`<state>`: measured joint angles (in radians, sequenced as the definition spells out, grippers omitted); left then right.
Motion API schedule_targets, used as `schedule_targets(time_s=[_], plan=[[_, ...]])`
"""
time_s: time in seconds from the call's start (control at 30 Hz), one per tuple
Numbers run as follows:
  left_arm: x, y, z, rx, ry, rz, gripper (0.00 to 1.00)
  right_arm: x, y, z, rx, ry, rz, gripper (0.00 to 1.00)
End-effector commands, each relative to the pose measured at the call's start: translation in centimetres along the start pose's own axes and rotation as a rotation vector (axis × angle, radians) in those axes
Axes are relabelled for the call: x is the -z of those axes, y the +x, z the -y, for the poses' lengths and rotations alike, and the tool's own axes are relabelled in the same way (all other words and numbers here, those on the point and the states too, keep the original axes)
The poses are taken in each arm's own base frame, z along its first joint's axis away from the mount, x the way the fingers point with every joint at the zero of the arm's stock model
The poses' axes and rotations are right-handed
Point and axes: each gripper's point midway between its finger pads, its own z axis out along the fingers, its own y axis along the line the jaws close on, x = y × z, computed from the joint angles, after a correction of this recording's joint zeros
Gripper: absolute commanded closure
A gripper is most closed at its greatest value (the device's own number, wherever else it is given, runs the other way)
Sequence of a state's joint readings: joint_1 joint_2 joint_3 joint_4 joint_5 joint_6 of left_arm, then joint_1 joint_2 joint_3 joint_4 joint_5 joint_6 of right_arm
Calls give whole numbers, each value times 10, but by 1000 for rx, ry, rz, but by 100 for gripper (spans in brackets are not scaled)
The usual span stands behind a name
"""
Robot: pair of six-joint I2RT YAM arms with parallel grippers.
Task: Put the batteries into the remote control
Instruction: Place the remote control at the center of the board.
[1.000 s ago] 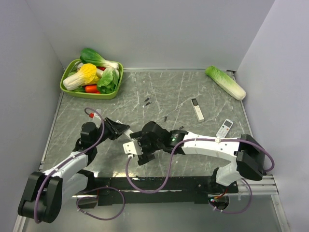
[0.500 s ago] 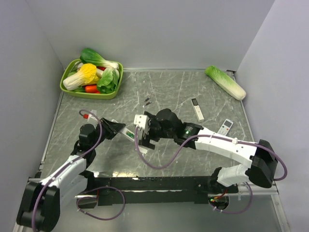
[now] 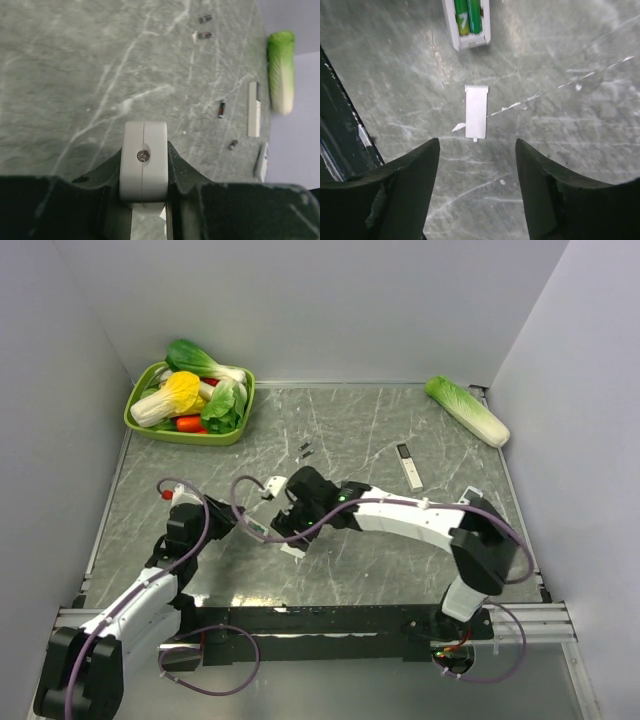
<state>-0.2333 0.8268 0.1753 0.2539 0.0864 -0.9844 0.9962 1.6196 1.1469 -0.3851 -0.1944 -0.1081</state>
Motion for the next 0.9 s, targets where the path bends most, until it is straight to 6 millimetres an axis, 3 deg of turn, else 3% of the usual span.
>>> schedule_targets(time_s=[0.0, 0.1, 0.13, 0.33, 0.87], plan=[[-1, -10, -11, 5, -38, 74, 95, -13, -8, -7, 1, 6, -89, 32], [0, -9, -23, 21, -72, 98, 95, -37, 1, -7, 29, 8, -178, 33], [0, -8, -25, 28, -77, 101, 95, -39, -8, -7, 46, 11, -170, 34], [4, -13, -33, 39, -101, 144, 94, -63, 0, -1, 92, 59, -259, 35], [6, -9, -41, 65, -109, 154, 93, -88, 23, -4, 105, 68, -367, 43]])
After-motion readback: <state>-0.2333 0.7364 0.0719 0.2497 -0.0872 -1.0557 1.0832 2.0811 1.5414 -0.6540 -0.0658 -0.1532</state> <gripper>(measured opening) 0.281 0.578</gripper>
